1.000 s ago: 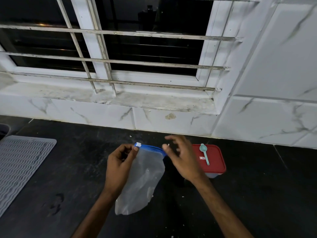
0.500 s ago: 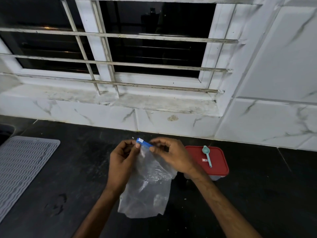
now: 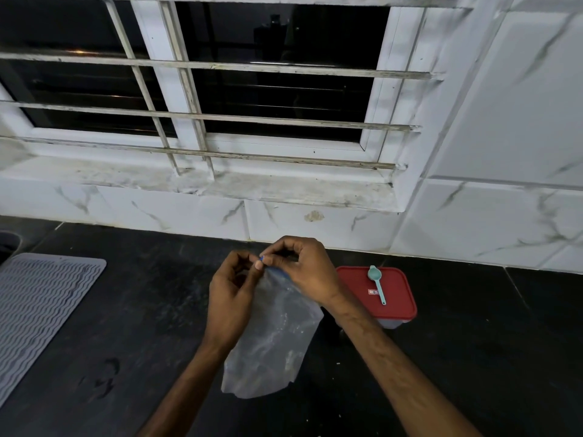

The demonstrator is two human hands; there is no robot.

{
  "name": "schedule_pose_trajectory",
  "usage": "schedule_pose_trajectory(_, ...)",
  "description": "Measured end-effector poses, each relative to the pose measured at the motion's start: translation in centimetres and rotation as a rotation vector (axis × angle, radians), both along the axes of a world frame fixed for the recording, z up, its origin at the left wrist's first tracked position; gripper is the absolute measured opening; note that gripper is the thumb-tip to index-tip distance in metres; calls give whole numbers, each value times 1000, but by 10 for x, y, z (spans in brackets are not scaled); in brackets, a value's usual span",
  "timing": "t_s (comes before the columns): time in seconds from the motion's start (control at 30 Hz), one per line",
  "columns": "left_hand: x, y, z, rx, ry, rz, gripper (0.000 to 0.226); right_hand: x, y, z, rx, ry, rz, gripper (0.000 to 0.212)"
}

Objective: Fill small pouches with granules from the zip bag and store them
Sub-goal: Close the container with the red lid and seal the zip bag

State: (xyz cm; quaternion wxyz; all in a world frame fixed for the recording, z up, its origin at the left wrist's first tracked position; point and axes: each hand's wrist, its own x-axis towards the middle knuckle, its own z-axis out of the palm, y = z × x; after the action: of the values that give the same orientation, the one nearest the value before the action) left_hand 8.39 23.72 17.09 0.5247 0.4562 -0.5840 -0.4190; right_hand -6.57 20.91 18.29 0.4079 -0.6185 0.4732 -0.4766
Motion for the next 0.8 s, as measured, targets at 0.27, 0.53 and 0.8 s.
schedule_pose_trajectory(0.27, 9, -5, 0, -24, 107, 89, 8, -6, -1, -17, -66, 323, -84, 6)
schedule_pose_trajectory(0.53, 43, -27, 8, 43, 272, 239, 22, -43, -1, -31, 40, 395, -130, 4)
schedule_pose_trajectory(0.8, 41, -22, -13, 326, 343, 109, 35, -33, 0, -31, 209, -109, -222, 7)
